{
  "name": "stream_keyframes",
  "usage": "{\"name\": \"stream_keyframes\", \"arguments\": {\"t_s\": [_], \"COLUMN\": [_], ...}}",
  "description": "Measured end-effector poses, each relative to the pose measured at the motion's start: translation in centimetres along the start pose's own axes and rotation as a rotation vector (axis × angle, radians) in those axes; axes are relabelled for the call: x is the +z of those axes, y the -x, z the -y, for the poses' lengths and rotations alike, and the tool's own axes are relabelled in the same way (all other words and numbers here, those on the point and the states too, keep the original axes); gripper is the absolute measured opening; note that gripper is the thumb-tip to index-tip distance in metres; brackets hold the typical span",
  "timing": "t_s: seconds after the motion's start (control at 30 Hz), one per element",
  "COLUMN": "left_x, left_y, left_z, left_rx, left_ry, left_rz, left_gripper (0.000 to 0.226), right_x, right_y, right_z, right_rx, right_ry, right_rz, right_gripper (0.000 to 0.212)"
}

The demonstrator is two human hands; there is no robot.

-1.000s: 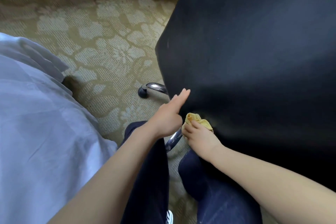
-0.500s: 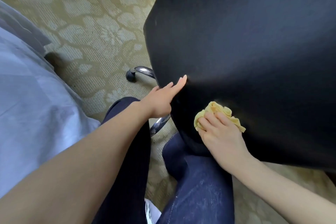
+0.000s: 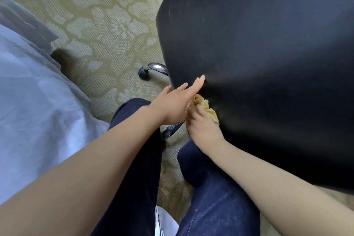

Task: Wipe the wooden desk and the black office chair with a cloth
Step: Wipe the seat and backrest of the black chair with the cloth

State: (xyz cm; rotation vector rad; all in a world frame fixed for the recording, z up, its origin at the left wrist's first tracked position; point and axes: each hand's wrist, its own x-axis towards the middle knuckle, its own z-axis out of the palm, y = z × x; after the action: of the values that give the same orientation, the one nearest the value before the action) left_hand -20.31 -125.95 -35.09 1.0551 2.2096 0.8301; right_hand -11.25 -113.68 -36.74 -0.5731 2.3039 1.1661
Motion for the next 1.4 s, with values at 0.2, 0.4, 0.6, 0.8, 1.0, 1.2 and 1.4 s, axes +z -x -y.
{"name": "stream_keyframes", "arguments": {"t_s": [0.2,0.4,0.6,0.8,1.0,1.2,1.4], "left_x": [0.4,0.8,2.8,3.2,1.4,-1.9,-6.8], "left_y": [0.0,0.2,0.7,1.1,2.7,4.7,6.2], "left_z": [-1.0,-1.5,-3.2,-6.2,-9.6,-14.4,-17.6], "left_rx": [-0.071,-0.122,-0.189,-0.289,-0.254,-0.075,0.166], "left_ry": [0.128,0.088,0.078,0.232,0.226,0.055,-0.045], "left_rz": [0.071,0.162,0.102,0.108,-0.003,-0.139,-0.453], "left_gripper": [0.103,0.109,0.106,0.103,0.091,0.093,0.098], "right_x": [4.1,6.5,6.8,2.7,-2.2,-7.6,-13.3], "right_y": [3.1,8.5,14.4,20.9,25.7,29.0,27.6], "right_z": [3.9,2.8,0.0,-5.2,-11.1,-16.0,-18.8], "right_rx": [-0.252,-0.476,-0.441,-0.147,0.11,0.44,0.815], "right_ry": [-0.025,0.062,0.159,0.112,0.178,0.284,0.296], "right_rz": [0.129,0.061,0.075,-0.109,-0.478,-0.667,-0.992], "right_gripper": [0.036,0.033,0.035,0.025,0.02,0.03,0.035]}}
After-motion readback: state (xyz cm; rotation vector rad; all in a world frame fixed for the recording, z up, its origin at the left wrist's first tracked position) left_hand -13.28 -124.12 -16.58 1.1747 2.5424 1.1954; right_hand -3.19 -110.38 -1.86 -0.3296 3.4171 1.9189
